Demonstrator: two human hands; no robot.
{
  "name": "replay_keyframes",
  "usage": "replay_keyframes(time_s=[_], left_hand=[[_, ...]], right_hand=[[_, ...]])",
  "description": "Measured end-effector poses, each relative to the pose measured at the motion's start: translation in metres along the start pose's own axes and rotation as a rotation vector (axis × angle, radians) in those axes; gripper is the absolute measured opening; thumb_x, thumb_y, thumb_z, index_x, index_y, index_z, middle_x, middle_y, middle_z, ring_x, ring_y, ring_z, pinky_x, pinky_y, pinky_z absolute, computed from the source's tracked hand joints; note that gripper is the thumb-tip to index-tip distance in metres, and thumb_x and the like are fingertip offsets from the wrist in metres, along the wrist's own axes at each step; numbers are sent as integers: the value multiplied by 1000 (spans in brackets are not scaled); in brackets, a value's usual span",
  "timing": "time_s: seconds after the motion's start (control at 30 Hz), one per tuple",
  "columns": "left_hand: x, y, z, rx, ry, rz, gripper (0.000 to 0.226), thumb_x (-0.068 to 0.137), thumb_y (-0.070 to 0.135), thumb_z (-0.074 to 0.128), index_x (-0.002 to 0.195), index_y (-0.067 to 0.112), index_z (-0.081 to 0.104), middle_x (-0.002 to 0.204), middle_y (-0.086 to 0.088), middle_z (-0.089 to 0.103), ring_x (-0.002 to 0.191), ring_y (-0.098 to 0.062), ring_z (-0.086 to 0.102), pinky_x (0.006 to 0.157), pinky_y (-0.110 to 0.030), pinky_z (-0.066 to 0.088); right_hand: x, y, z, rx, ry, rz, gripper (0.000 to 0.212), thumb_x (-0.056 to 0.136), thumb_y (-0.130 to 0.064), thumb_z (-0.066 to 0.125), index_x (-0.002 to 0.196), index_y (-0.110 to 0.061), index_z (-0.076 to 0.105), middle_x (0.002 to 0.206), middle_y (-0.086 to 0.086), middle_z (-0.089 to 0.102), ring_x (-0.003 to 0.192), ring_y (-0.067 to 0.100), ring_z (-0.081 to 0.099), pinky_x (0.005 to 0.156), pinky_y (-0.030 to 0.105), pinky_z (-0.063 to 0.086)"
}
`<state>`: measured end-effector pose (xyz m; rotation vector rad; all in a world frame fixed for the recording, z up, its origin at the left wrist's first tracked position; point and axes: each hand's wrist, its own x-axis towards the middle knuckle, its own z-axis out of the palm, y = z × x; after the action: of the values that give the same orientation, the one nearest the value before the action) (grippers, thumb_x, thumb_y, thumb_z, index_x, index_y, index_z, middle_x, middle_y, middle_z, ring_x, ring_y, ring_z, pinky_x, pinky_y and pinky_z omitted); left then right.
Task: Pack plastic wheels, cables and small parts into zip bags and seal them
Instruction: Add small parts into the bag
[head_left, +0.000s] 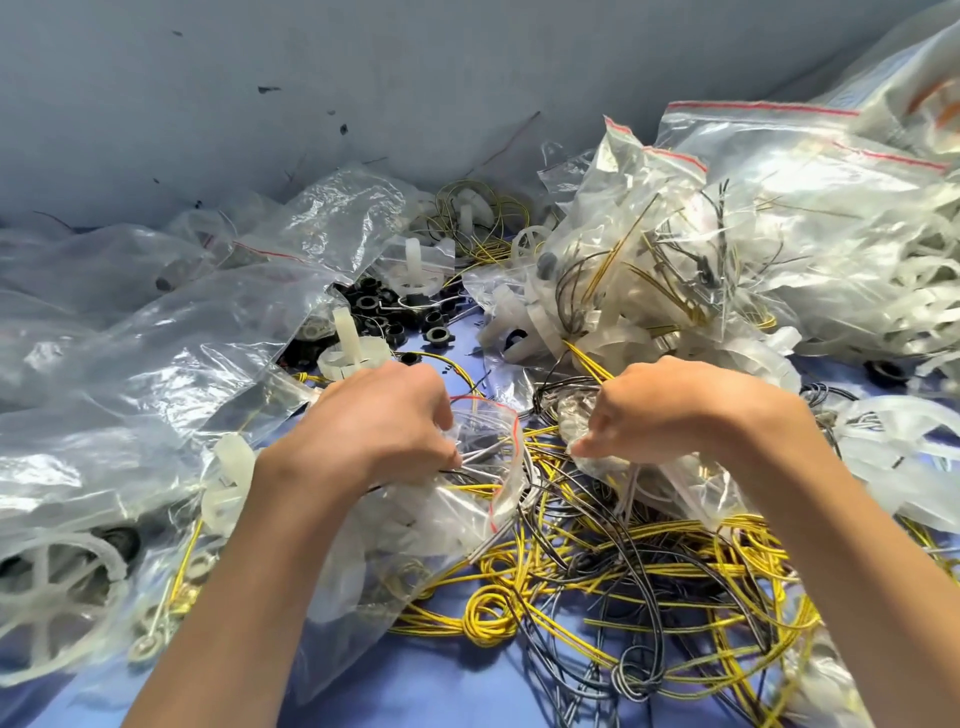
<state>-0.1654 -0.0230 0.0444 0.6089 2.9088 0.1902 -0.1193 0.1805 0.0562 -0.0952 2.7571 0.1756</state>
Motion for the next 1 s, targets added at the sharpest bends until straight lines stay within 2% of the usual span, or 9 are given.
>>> replay_keyframes(time_s=[0.23, 0.33, 0.43, 0.53, 0.6, 0.77, 0.83, 0.9, 1.0], left_hand=[[-1, 4, -6, 33, -54, 21, 28, 72, 36, 72, 94, 18, 71, 84, 0, 69, 85, -21, 64, 75, -33, 55], [1, 3, -11, 56, -103, 36, 32, 72, 39, 72, 94, 15, 71, 81, -3, 70, 79, -21, 67, 73, -34, 57], [2, 1, -15, 40, -140, 50, 32, 73, 42, 73, 93, 17, 72, 78, -2, 70, 73, -19, 67, 68, -32, 56], [0, -3, -16, 3, -145, 69, 32, 72, 43, 74, 93, 18, 72, 79, -2, 70, 73, -17, 67, 65, -29, 53], [-1, -6, -18, -23, -158, 72, 30, 73, 43, 75, 93, 21, 73, 79, -2, 71, 71, -16, 68, 60, -24, 51], [-2, -10, -21, -38, -159, 95, 26, 73, 41, 76, 92, 23, 74, 79, -2, 70, 72, -17, 68, 64, -27, 53], [-3, -10, -21, -39, -165, 98, 28, 73, 40, 75, 92, 21, 73, 80, -4, 71, 71, -18, 69, 59, -25, 53], [-3, -9, -21, -40, -173, 102, 30, 73, 40, 76, 93, 18, 73, 81, -6, 71, 68, -19, 70, 54, -24, 53], [-3, -8, -20, -27, -191, 114, 32, 72, 40, 76, 94, 17, 72, 80, -5, 71, 64, -18, 69, 53, -25, 54]], right_hand=[[-1, -2, -3, 22, 3, -1, 46, 93, -58, 42, 94, -20, 68, 79, -3, 54, 88, 22, 58, 79, 31, 51], [-4, -1, -4, 61, -6, -10, 41, 94, -55, 43, 101, -26, 71, 96, 0, 62, 92, 21, 60, 82, 32, 52], [-3, 3, -3, 101, -12, -43, 37, 94, -54, 45, 95, -29, 72, 99, -3, 68, 88, 16, 62, 79, 31, 51], [-1, 9, -4, 110, -2, -72, 29, 93, -53, 45, 85, -29, 60, 93, -6, 68, 82, 12, 60, 74, 29, 48], [0, 12, -4, 161, 18, -66, 26, 92, -53, 47, 98, -28, 52, 97, -8, 69, 83, 9, 60, 73, 27, 47], [5, 14, -2, 178, 137, -25, 67, 89, -57, 49, 142, -19, 31, 121, -1, 64, 106, 17, 58, 93, 37, 46], [6, 15, -1, 177, 149, -19, 64, 91, -55, 49, 139, -14, 40, 109, -4, 70, 105, 16, 61, 95, 39, 46], [6, 16, 1, 185, 143, -19, 52, 92, -53, 48, 125, -13, 55, 92, -10, 73, 96, 14, 64, 89, 36, 50], [6, 16, 1, 187, 142, -31, 43, 94, -50, 47, 116, -17, 63, 87, -9, 73, 89, 12, 65, 84, 33, 52]])
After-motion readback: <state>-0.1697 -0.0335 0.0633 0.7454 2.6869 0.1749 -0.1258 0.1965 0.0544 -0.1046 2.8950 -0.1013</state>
